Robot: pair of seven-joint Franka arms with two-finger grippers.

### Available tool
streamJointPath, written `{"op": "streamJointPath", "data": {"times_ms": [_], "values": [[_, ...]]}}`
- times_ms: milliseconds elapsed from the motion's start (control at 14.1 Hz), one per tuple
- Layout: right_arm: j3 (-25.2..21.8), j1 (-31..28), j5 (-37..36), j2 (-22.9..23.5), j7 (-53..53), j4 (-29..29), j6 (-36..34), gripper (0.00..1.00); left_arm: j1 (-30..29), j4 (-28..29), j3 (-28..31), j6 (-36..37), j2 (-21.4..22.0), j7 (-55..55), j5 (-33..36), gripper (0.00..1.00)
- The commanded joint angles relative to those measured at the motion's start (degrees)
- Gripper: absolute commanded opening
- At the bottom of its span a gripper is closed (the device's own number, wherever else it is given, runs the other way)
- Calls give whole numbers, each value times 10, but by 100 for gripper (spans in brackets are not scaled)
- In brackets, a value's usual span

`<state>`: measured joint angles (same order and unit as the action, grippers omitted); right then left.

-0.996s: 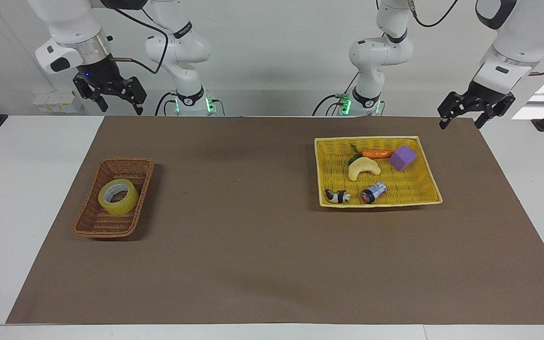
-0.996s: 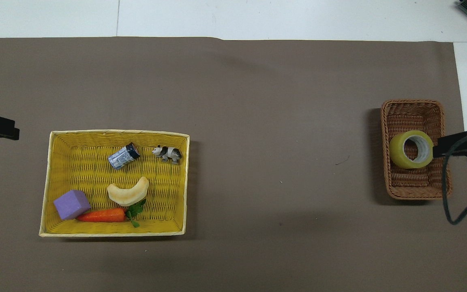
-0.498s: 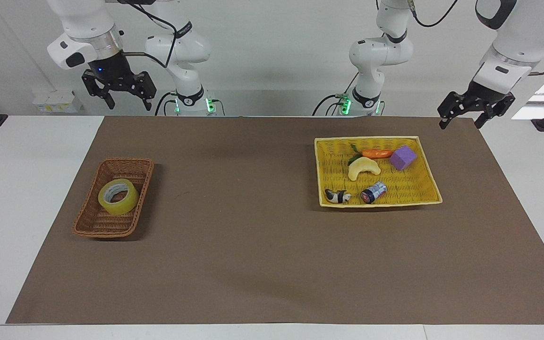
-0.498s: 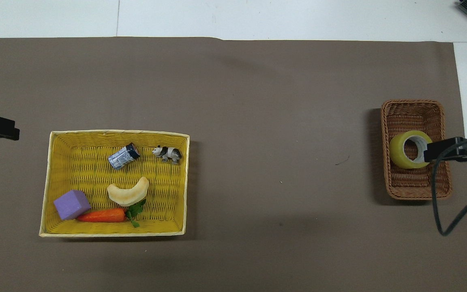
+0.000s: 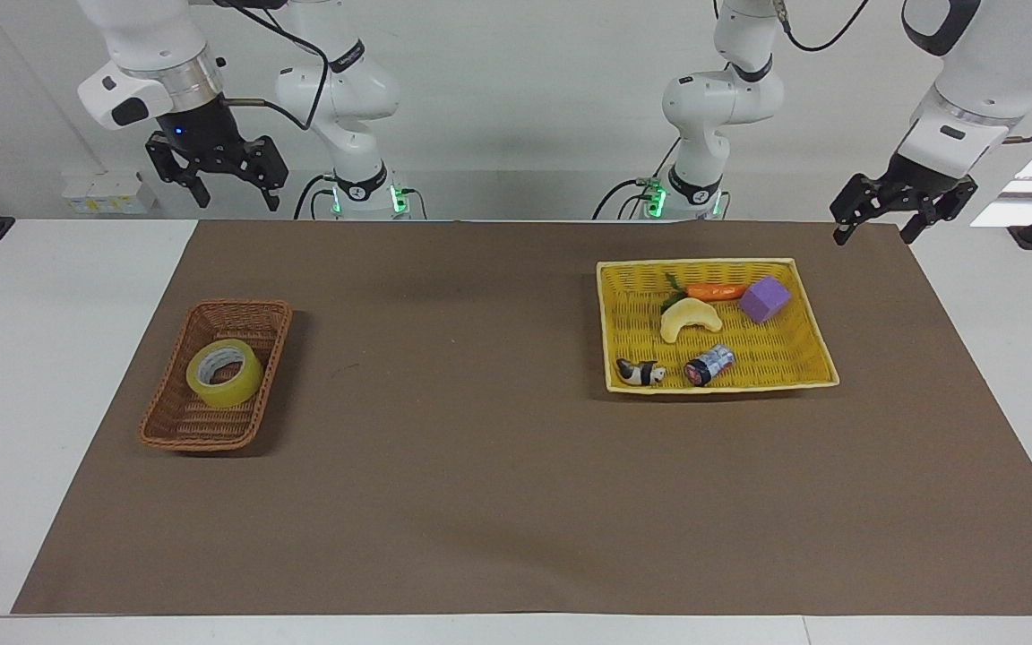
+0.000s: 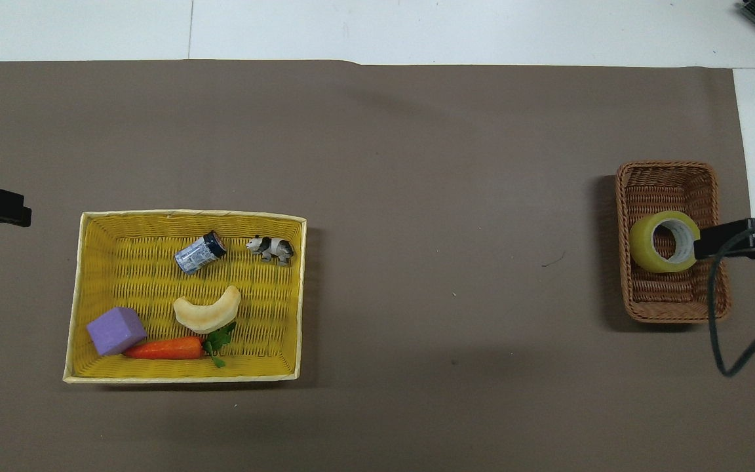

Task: Move tape to another basket

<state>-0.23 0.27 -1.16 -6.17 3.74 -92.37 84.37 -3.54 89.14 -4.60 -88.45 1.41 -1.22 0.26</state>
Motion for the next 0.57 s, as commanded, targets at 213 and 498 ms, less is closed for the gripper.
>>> {"op": "streamJointPath", "data": {"times_ms": [213,498], "values": [[1,-7,-1,-2,-8,0,29,100,-7,2,-5,6,4,5,4,100],[0,-7,-2,-7,-9,-7,21,100,-7,2,-5,6,4,6,4,100]]}}
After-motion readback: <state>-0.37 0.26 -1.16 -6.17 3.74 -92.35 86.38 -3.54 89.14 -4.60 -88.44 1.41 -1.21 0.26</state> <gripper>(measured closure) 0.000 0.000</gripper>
